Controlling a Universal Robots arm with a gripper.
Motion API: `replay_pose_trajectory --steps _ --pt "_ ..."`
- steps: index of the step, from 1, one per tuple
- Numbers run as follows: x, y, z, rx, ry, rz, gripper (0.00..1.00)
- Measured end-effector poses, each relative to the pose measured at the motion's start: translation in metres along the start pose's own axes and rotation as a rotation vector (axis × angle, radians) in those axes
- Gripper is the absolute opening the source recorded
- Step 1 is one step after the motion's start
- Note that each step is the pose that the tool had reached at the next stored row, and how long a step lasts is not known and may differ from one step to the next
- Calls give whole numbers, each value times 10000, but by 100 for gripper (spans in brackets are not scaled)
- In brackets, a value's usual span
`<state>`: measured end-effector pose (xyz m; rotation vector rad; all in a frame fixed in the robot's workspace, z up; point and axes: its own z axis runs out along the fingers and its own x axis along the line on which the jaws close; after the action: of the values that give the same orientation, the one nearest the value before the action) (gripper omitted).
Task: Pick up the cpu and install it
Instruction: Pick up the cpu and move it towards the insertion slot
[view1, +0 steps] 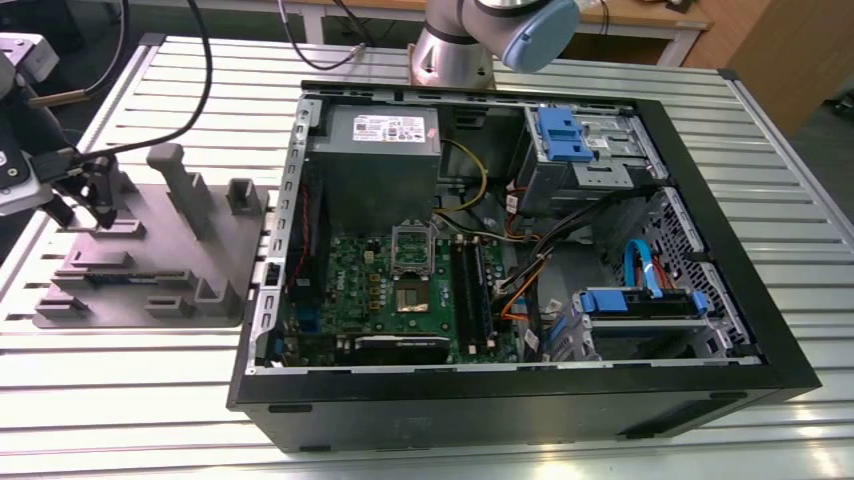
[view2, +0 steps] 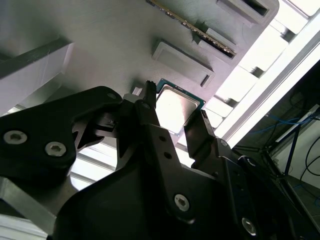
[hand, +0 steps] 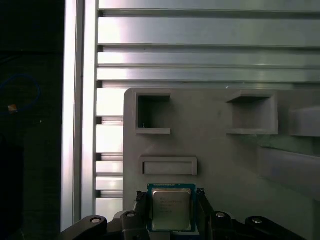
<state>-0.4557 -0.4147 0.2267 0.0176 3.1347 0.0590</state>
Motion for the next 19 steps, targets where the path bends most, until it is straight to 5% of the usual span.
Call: replay_pose_trajectory --steps 19 --pt "-1 5 -111 3 -3 0 47"
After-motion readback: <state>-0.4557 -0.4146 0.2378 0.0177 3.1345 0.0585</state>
